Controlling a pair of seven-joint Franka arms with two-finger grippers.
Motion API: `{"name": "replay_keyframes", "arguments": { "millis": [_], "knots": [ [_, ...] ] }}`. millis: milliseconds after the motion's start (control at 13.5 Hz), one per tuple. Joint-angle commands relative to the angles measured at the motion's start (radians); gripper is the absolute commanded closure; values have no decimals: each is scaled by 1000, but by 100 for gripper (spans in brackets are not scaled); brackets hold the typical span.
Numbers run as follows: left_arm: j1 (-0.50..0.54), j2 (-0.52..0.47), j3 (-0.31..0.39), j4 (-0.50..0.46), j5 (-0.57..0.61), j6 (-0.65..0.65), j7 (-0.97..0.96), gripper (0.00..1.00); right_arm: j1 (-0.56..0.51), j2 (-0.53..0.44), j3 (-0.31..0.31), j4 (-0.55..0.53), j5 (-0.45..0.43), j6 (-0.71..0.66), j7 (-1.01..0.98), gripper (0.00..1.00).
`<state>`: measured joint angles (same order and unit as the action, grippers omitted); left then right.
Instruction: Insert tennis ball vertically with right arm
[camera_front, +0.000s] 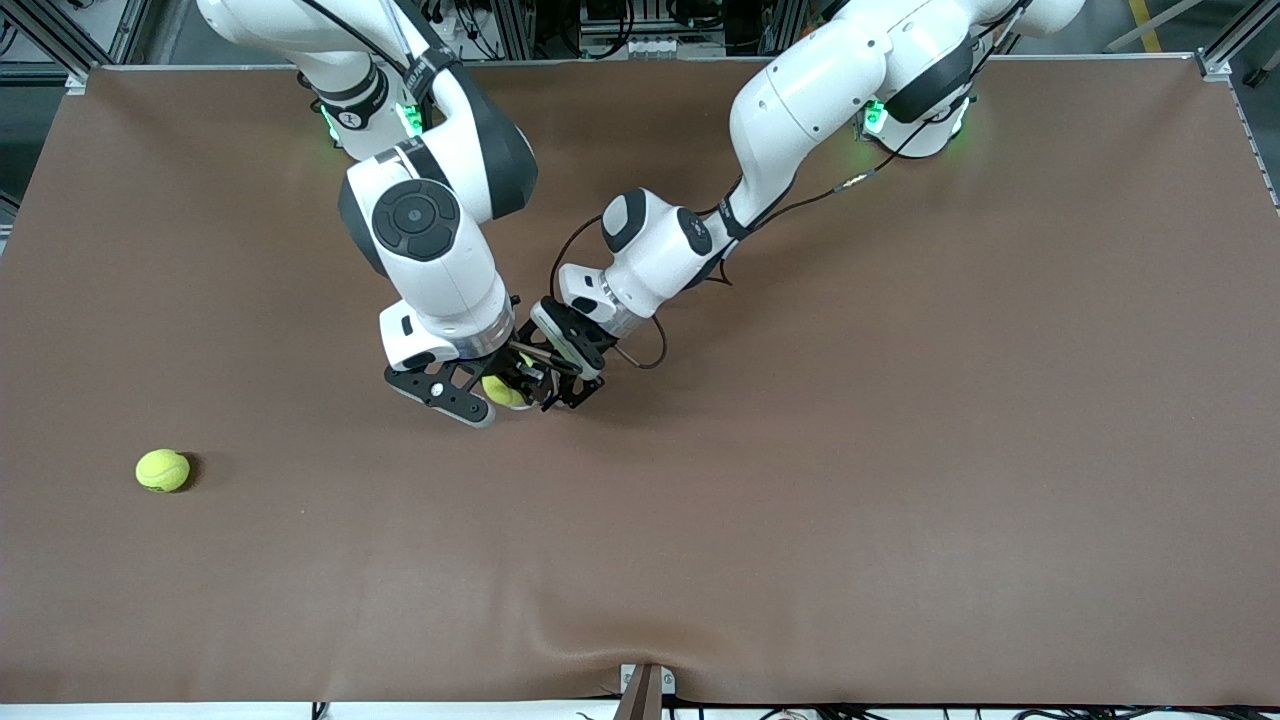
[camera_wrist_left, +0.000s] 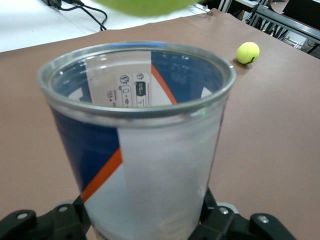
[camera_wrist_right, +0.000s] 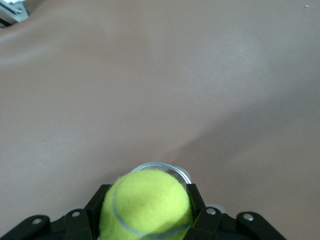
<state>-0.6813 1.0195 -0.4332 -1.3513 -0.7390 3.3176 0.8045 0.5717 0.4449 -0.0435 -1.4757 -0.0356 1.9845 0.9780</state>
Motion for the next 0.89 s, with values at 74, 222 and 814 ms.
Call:
{"name": "replay_keyframes", "arguments": {
  "millis": [74,222,814],
  "knots": [
    [-47,22,30,26,-20,48,-5,18,-3,5,-1,20,-18,-36,1,100],
    [-61,31,37,26,-20,62,-5,18,5,12,-1,12,-18,-49,2,100],
    [-81,44,45,23,-20,80,-7,16,23,23,1,-21,-15,-53,4,100]
  ]
}}
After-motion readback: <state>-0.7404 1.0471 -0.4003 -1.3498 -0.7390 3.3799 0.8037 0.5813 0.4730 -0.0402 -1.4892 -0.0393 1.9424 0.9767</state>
